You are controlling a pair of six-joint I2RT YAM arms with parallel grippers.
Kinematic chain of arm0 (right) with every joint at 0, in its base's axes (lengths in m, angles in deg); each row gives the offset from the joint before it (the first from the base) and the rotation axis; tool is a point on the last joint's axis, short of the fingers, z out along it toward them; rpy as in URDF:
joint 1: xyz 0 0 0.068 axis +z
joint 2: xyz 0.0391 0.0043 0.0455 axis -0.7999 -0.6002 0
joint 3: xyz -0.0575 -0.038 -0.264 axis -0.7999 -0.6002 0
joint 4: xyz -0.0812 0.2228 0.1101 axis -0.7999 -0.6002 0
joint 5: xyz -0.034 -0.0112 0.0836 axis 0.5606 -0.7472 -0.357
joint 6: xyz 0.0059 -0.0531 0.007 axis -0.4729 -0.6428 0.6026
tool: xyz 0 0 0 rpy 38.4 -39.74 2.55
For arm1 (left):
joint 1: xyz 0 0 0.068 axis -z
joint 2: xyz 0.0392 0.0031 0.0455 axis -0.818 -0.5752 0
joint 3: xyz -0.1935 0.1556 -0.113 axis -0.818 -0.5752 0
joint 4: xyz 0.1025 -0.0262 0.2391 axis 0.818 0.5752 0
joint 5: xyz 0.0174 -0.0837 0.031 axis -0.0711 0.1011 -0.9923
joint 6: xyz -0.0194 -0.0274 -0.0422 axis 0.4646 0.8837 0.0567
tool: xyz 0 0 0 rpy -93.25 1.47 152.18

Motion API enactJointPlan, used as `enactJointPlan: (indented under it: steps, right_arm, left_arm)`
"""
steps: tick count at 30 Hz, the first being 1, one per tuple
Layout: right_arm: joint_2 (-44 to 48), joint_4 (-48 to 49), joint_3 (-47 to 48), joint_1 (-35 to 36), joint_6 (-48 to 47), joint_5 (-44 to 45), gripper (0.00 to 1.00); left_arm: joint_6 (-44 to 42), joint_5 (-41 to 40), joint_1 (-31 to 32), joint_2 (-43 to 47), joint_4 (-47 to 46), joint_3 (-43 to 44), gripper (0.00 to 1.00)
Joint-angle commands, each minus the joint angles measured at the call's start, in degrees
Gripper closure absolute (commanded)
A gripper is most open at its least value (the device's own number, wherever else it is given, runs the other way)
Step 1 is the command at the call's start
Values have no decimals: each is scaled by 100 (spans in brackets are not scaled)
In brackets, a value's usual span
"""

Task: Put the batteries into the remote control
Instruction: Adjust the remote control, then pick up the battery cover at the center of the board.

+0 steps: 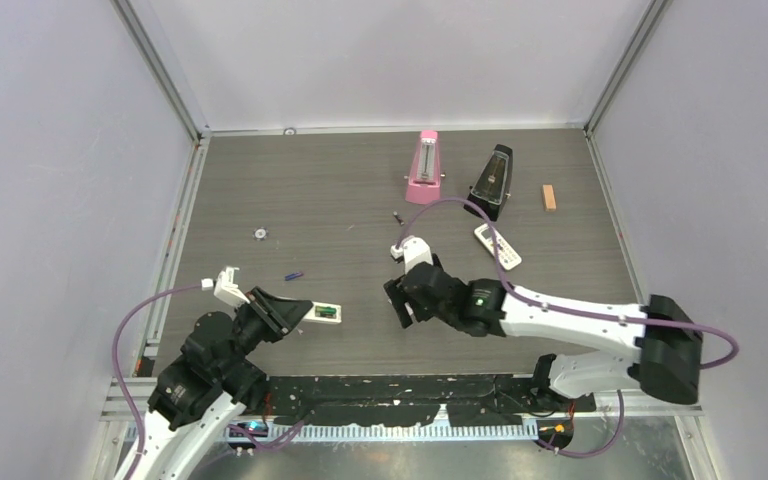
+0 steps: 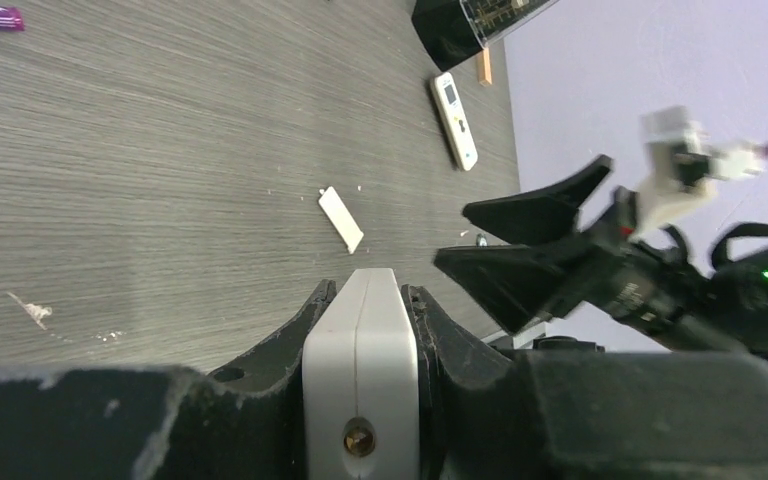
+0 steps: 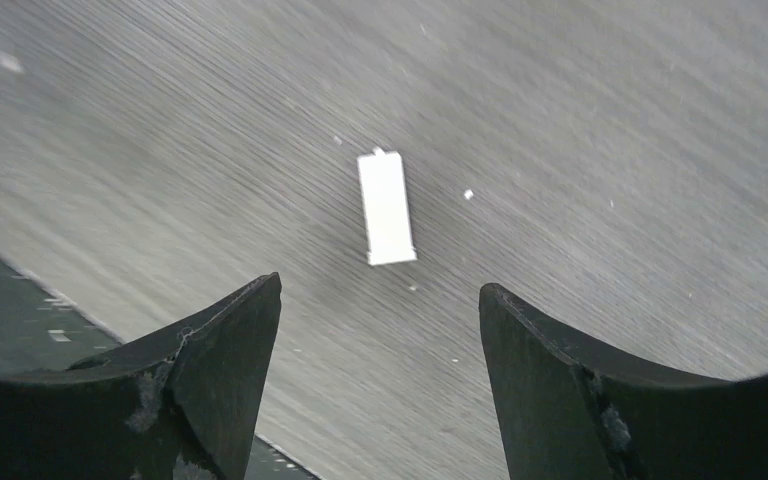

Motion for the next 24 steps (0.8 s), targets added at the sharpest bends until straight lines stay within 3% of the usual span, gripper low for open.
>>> enactJointPlan:
  steps: [1, 10, 24]
  right_arm:
    - [-925, -255, 411, -308, -202, -205, 22]
    - [-2621, -670, 1102, -795, -872, -1019, 32]
    - [-3321, -1064, 1343, -1070, -959, -2004, 45]
  left_arm:
    - [-194, -179, -3, 90, -94, 283, 100]
    - [-334, -53, 2, -155, -149, 334, 100]
    - [-536, 389, 2, -260, -481, 289, 100]
